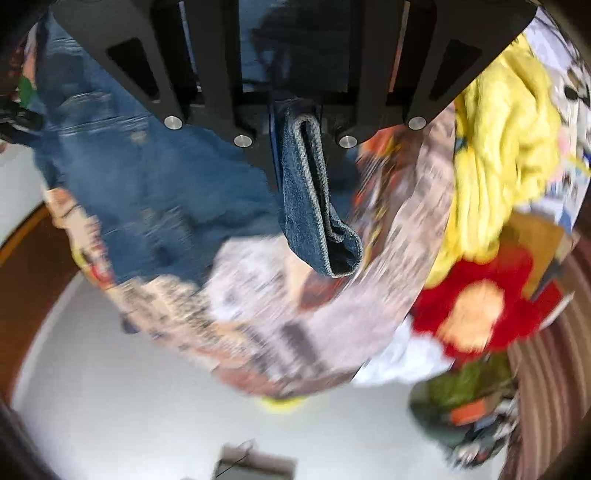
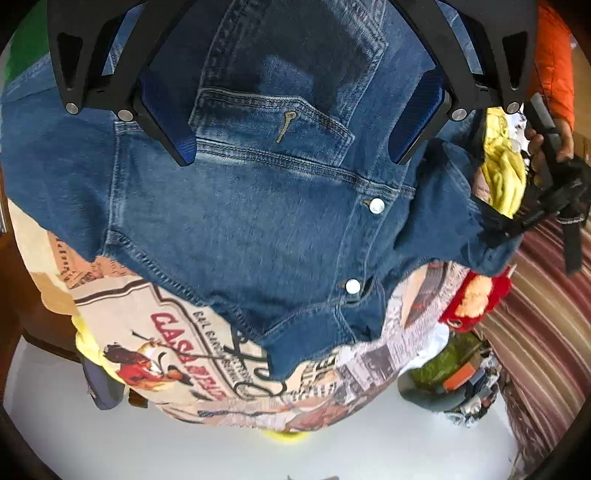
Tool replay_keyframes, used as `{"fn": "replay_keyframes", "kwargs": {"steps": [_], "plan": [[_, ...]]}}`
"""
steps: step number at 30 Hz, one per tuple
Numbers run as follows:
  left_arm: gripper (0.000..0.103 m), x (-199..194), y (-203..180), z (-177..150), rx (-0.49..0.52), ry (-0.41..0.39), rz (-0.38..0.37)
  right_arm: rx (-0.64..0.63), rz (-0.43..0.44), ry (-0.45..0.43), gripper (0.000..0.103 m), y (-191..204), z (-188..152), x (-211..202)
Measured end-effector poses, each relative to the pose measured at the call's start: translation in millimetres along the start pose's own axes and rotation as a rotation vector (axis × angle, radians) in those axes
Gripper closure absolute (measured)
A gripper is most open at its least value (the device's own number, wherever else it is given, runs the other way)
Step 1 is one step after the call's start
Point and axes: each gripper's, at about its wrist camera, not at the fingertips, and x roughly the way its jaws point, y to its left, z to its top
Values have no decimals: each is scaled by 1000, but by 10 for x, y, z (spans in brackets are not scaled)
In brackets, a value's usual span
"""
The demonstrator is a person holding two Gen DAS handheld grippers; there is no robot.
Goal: Fold large clothes
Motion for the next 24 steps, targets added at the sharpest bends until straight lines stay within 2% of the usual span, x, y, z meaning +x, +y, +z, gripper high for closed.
{"fn": "replay_keyframes", "kwargs": {"steps": [2, 4, 9, 11, 18, 24], "plan": [[90, -157, -197, 101, 33, -44, -29, 20, 21, -28, 0, -21, 11, -126], [91, -334, -455, 240, 74, -85, -90, 23, 28, -54, 0, -27, 26, -239], [92, -539, -1097, 393, 171, -115, -225, 14, 23, -146, 0, -72, 26, -630], [93, -537, -1339, 390, 210, -115, -254, 26, 27, -176, 0, -114, 9, -763], [95, -337, -2171, 153, 327, -36, -375, 50, -19, -260, 0, -340, -118, -1196], [95, -28, -2657, -230, 435, 106, -420, 86, -44, -302, 0, -550, -226, -1484]]}}
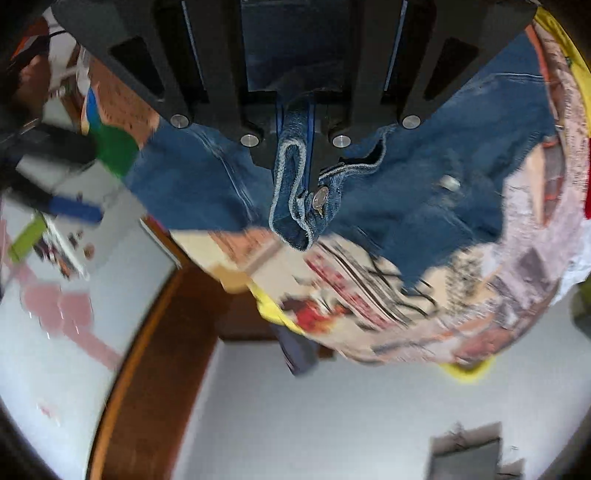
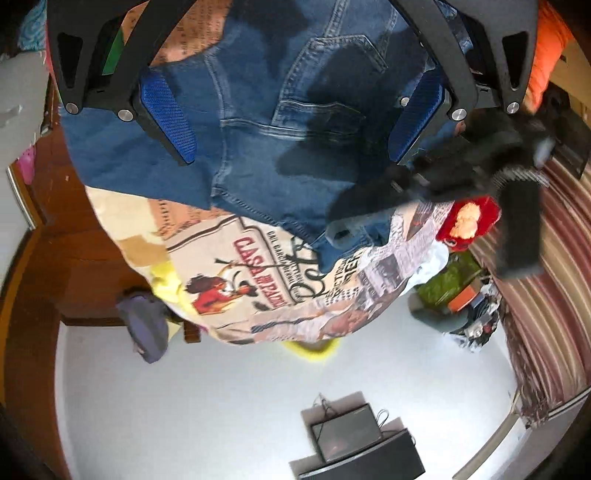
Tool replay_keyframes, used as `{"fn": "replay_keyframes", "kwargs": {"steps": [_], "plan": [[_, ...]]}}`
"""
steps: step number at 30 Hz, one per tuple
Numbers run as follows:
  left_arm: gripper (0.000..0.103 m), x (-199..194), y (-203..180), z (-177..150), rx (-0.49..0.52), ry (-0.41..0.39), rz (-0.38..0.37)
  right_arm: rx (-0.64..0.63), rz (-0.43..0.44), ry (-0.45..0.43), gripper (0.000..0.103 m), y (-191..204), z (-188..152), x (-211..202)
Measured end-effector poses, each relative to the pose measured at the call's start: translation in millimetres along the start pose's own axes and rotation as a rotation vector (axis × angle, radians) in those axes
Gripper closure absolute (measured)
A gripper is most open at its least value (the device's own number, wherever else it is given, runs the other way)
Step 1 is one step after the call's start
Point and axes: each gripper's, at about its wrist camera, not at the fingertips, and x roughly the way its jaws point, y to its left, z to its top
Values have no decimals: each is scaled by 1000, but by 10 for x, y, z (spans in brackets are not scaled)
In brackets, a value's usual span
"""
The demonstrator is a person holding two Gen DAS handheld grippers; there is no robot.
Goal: Fold large clothes
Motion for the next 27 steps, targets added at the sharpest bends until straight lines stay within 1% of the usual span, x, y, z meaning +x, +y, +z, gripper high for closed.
{"fn": "replay_keyframes", "kwargs": {"steps": [4, 6, 8, 9, 10, 12, 13, 14, 17, 20, 22, 24, 25, 26, 27], "plan": [[95, 289, -228, -206, 44, 92, -29, -10, -25, -11, 0, -64, -26, -94], [94, 404, -305, -283, 55, 140, -19, -17, -47, -12, 0, -79, -42, -100], [85, 498, -344, -334, 63, 188, -15, -22, -55, -13, 0, -87, -53, -98], [73, 529, -356, -346, 62, 209, -22, -22, -55, -13, 0, -87, -57, -97], [58, 532, -357, -351, 57, 217, -26, -21, -55, -14, 0, -90, -59, -96], [43, 456, -335, -350, 36, 200, -19, -16, -56, -16, 0, -89, -61, -82], [42, 360, -306, -333, 26, 163, -10, -14, -57, -14, 0, -84, -57, -66], [42, 287, -275, -313, 25, 142, -2, -12, -57, -11, 0, -82, -51, -40], [32, 68, -109, -242, 12, 85, 32, -4, -58, 4, 0, -65, -36, 49], [20, -249, 150, -226, 8, -5, 116, -3, -55, 23, 0, -28, -15, 197], [4, -453, 390, -267, 22, -58, 232, 10, -62, 44, 0, -16, -6, 353], [1, -558, 603, -321, 19, -80, 322, 15, -53, 91, 0, 0, -1, 551], [1, -623, 781, -389, 3, -75, 383, 16, -46, 114, 0, 15, -6, 642], [1, -650, 890, -428, -10, -65, 409, 16, -36, 153, 0, 24, -19, 793], [1, -684, 1079, -515, -40, -41, 444, 17, -33, 182, 0, 27, -33, 902]]}}
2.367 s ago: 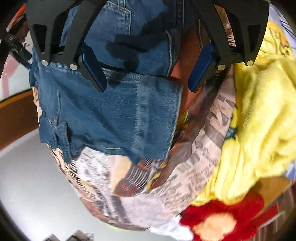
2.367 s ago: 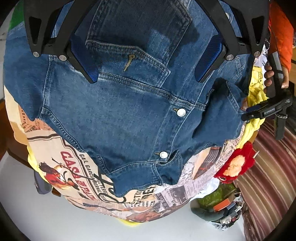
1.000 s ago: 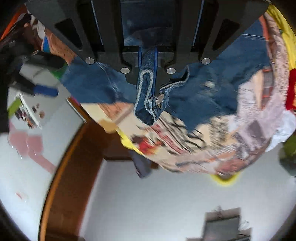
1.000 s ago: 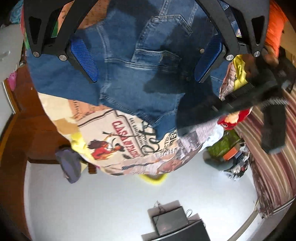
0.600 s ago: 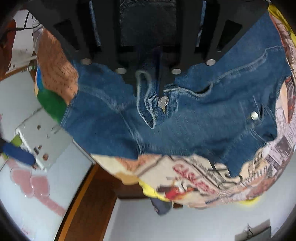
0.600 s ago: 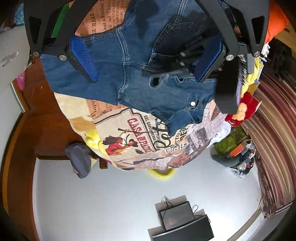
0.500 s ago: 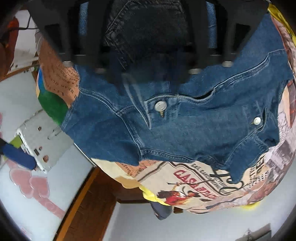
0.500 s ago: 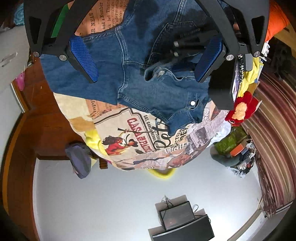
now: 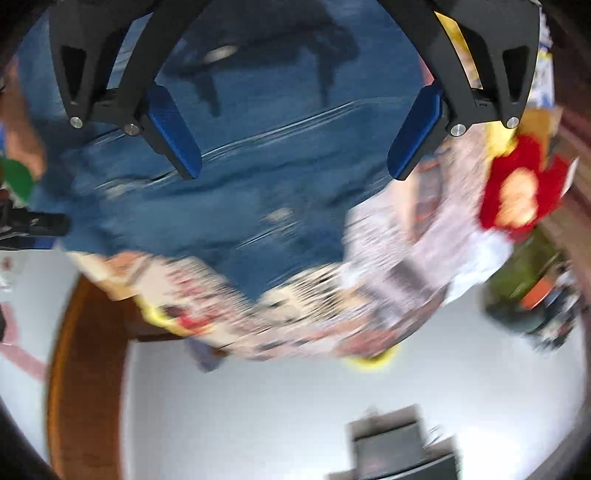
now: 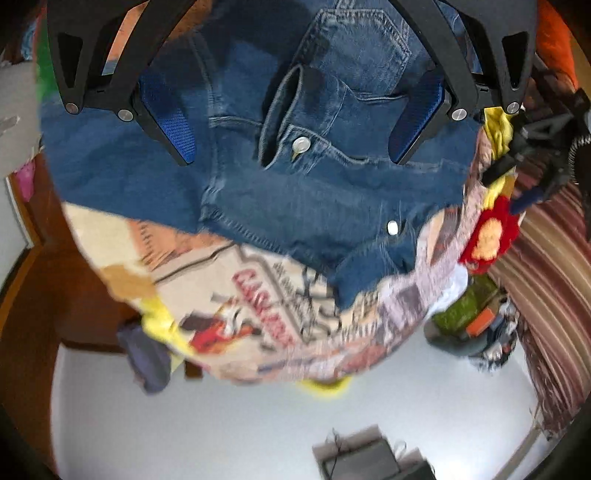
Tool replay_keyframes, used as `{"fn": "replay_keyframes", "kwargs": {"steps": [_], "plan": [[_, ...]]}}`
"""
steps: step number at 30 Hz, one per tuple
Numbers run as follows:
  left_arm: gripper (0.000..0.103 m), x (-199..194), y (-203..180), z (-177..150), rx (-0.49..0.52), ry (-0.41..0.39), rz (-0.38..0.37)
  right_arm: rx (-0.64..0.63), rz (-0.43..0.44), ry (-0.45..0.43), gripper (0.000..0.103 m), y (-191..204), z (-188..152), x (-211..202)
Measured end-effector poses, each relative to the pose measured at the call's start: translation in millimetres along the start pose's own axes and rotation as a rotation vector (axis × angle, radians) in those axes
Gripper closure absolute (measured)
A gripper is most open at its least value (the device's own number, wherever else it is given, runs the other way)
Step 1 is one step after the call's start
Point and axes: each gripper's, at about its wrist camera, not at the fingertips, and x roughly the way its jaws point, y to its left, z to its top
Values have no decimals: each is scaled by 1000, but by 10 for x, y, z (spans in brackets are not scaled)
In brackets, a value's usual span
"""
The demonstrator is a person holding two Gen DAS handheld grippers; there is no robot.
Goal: Fold large clothes
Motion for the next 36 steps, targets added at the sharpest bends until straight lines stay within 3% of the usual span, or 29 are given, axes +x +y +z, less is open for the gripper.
{"fn": "replay_keyframes", "kwargs": {"steps": [6, 8, 10, 12, 15, 18, 19, 25, 29, 32, 36], "plan": [[1, 197, 751, -531, -149, 129, 86, 20, -15, 173, 2, -3, -28, 680], [1, 241, 965, -744, -199, 171, 111, 23, -4, 222, 7, -3, -52, 851], [1, 296, 1139, -965, -255, 210, 136, 28, 26, 270, 19, 3, -91, 1005], [1, 307, 1257, -1120, -273, 237, 152, 22, 28, 285, 20, 18, -124, 1086], [1, 312, 1361, -1269, -309, 260, 158, 9, -7, 284, 33, 43, -171, 1189], [1, 300, 1395, -1313, -322, 264, 159, -4, -16, 259, 59, 56, -158, 1166], [1, 292, 1397, -1312, -322, 261, 158, -13, -2, 251, 63, 69, -137, 1132], [1, 309, 1296, -1137, -302, 235, 135, -102, 22, 95, 69, 232, 65, 664], [1, 348, 1147, -1010, -272, 218, 101, -181, -46, -7, 69, 353, 201, 341], [1, 418, 971, -955, -237, 218, 68, -180, -66, -4, 69, 256, 243, 249], [1, 585, 748, -980, -207, 252, 23, -171, -118, 59, 68, 91, 144, 451]]}}
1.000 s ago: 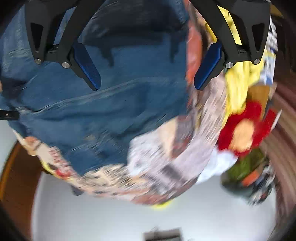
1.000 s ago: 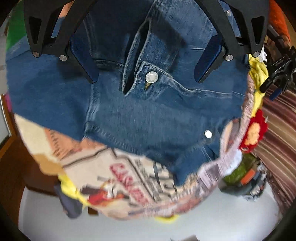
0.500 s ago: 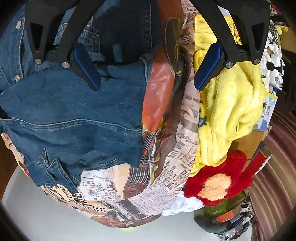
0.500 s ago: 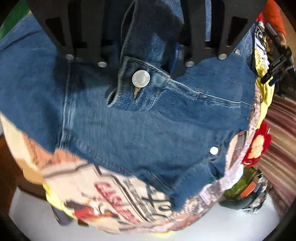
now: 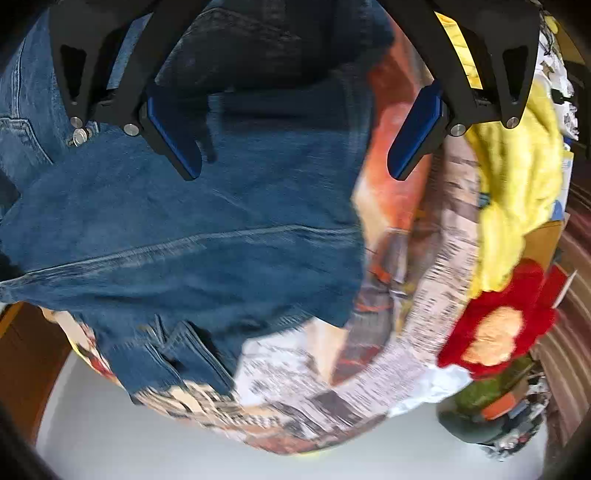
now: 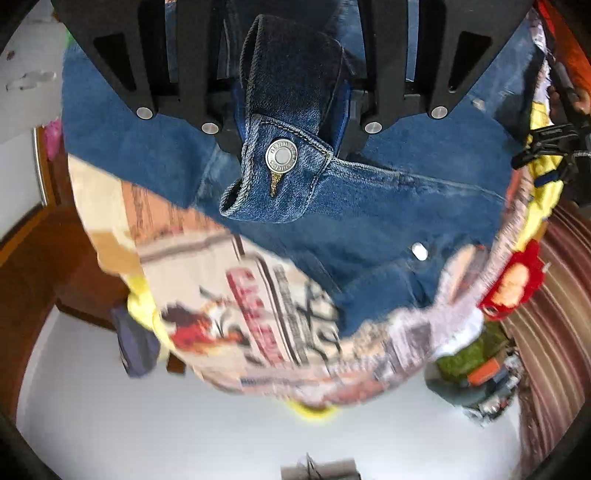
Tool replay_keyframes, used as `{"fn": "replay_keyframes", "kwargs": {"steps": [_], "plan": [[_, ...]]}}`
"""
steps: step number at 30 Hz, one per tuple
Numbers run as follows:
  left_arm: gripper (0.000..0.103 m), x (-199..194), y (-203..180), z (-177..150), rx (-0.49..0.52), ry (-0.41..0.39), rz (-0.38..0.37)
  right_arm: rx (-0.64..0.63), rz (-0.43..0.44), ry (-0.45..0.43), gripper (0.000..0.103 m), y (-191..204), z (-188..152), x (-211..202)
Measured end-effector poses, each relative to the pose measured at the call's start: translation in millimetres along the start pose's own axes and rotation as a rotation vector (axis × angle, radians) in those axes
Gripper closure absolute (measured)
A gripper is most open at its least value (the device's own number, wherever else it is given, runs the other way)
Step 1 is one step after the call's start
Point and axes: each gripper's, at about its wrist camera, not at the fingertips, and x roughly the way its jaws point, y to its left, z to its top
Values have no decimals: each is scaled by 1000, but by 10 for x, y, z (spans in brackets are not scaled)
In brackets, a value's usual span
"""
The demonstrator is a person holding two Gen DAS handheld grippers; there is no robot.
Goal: Fold large clothes
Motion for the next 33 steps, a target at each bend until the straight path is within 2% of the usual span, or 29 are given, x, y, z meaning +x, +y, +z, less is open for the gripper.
{"fn": "replay_keyframes", "kwargs": {"steps": [6, 9, 11, 13, 14, 19, 22, 24, 27, 33], "plan": [[1, 207, -140, -60, 26, 53, -14, 32, -31, 89, 68, -145, -252, 395], [1, 282, -138, -101, 28, 74, -11, 23, -43, 122, 65, -157, -314, 502], [1, 291, -120, -126, 21, 72, -16, 9, -68, 120, 56, -153, -339, 503], [1, 301, -92, -149, 8, 72, -20, -19, -143, 102, 34, -137, -364, 471], [1, 309, -78, -160, 2, 73, -24, -39, -168, 90, 32, -129, -385, 454], [1, 286, -45, -192, -10, 80, -4, -80, -165, 83, 32, -122, -455, 325], [1, 193, -51, -164, 5, 59, 57, -75, -155, 53, 32, -128, -466, 124], [1, 118, -55, -132, 6, 46, 66, -72, -164, 26, 32, -137, -460, -23], [1, -79, -84, -36, 4, 4, 52, -68, -180, -42, 32, -179, -442, -317], [1, -581, -351, 247, 44, -135, 7, 12, -185, -174, 32, -476, -427, -891]]}}
